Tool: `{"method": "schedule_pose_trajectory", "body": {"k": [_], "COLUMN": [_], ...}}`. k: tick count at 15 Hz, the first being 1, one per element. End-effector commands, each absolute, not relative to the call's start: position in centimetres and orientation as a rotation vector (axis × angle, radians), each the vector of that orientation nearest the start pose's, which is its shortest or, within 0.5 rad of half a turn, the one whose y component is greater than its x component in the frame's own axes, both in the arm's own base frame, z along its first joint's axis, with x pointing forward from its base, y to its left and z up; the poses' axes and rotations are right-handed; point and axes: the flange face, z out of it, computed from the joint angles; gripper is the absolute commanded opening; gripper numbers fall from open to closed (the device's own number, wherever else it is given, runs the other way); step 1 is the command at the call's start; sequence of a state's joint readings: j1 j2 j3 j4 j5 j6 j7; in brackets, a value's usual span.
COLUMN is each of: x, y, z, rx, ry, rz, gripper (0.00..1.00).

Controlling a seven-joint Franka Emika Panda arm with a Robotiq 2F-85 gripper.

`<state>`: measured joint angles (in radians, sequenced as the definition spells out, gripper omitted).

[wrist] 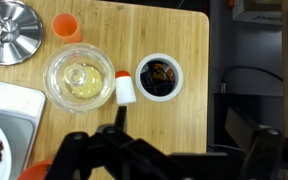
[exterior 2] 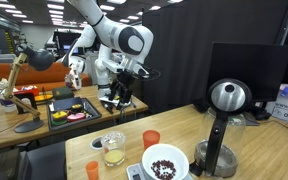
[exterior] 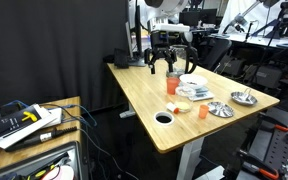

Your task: Move the salt cellar to the left

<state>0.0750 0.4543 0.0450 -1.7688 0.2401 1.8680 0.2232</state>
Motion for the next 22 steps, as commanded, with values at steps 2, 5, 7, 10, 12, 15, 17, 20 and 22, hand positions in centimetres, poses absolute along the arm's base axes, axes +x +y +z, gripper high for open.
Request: {"method": "schedule_pose_trajectory", "body": {"k": [2, 5, 7, 10, 12, 15, 17, 20, 22], "x": [60.87, 60.87, 60.87, 60.87, 60.87, 60.87, 60.87, 60.87, 60.87], "y": [8.98, 8.98, 8.98, 8.98, 8.98, 8.98, 8.98, 8.98, 8.98], "z": [28.51, 28.51, 28.51, 28.51, 28.51, 28.51, 28.51, 28.51, 28.51], "rx": [-2.899, -2.899, -2.899, -2.899, -2.899, -2.899, -2.899, -2.899, -2.899], "ry": [0.314, 0.314, 0.314, 0.314, 0.314, 0.314, 0.314, 0.314, 0.314], "rz": [0.576, 0.576, 0.576, 0.576, 0.576, 0.576, 0.576, 0.576, 0.576], "gripper": [1.0, 1.0, 1.0, 1.0, 1.0, 1.0, 1.0, 1.0, 1.0]}}
